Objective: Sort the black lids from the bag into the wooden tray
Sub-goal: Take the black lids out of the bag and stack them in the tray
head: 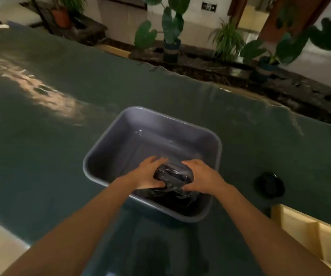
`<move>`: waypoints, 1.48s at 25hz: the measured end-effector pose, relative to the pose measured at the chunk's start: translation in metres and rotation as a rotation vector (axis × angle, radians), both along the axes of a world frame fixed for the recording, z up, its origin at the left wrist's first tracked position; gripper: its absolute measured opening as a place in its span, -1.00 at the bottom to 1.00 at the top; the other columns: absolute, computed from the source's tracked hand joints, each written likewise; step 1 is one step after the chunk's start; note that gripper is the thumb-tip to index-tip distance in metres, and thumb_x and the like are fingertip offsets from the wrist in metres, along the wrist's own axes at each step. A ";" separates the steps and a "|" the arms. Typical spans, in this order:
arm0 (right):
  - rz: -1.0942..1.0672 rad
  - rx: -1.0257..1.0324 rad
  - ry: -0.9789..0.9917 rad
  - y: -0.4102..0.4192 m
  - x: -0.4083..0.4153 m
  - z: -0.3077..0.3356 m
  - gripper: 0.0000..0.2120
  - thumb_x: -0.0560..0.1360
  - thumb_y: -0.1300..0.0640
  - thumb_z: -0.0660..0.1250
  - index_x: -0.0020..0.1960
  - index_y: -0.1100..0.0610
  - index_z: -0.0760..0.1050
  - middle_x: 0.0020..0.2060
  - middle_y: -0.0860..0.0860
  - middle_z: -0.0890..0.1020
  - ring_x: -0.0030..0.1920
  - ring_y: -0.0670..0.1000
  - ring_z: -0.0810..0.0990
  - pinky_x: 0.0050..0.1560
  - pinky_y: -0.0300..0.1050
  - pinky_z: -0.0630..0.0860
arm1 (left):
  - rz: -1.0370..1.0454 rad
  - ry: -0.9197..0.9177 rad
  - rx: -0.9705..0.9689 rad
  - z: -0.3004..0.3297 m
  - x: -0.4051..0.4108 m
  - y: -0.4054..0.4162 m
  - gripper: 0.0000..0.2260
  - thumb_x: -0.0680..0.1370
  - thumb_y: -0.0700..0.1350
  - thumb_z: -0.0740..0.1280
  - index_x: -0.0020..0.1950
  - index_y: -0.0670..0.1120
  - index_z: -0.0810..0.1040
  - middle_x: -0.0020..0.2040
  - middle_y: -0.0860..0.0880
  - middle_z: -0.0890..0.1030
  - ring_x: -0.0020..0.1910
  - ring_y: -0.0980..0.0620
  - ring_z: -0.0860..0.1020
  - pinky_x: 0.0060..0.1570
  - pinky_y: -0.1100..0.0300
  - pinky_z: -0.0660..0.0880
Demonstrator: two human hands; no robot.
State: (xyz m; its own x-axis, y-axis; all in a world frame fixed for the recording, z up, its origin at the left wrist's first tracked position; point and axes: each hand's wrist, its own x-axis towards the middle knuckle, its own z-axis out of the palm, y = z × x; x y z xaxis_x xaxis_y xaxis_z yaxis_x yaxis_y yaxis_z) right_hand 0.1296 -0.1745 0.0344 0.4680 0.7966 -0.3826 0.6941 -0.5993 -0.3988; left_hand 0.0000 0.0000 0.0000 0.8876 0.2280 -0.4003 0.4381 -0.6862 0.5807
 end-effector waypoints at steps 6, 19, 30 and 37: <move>-0.068 0.080 0.063 0.010 -0.006 -0.013 -0.43 0.30 0.14 0.47 0.29 0.12 0.42 0.15 0.19 0.55 0.19 0.17 0.47 0.14 -0.07 0.38 | 0.104 -0.100 -0.103 -0.013 0.008 -0.002 -0.35 0.34 -0.15 0.47 0.37 0.04 0.29 0.33 -0.16 0.30 0.29 -0.15 0.36 0.28 0.10 0.33; -0.184 0.501 -0.277 -0.128 -0.013 0.096 -0.41 0.31 0.19 0.48 0.30 0.00 0.42 0.23 -0.01 0.50 0.23 -0.06 0.40 0.24 -0.33 0.21 | 0.105 -0.651 0.138 0.111 -0.015 -0.129 -0.42 0.41 -0.18 0.43 0.39 0.05 0.33 0.48 -0.12 0.20 0.44 -0.10 0.23 0.40 0.01 0.25; -0.215 0.347 -0.180 -0.390 -0.044 0.002 -0.44 0.33 0.16 0.45 0.30 -0.03 0.42 0.26 -0.04 0.48 0.28 -0.01 0.40 0.29 -0.24 0.21 | 0.056 -0.480 0.190 0.016 -0.047 -0.390 -0.54 0.45 -0.17 0.40 0.33 -0.04 0.43 0.46 -0.18 0.27 0.40 -0.17 0.31 0.30 0.01 0.35; -0.254 0.335 -0.051 -0.433 -0.077 -0.046 -0.48 0.40 0.08 0.37 0.33 -0.11 0.35 0.33 -0.10 0.40 0.34 -0.07 0.28 0.23 -0.18 0.33 | 0.058 -0.242 0.199 -0.027 -0.081 -0.436 -0.46 0.46 -0.08 0.35 0.42 0.03 0.28 0.53 -0.08 0.13 0.45 -0.14 0.23 0.36 -0.13 0.31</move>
State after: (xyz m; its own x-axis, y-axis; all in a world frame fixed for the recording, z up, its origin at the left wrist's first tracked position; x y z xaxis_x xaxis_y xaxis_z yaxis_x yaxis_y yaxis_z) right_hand 0.0531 -0.6080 -0.0116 0.6773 0.7298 -0.0934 0.5646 -0.5969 -0.5700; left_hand -0.0811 -0.4356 -0.0271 0.9348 0.3337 -0.1220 0.3456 -0.7744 0.5299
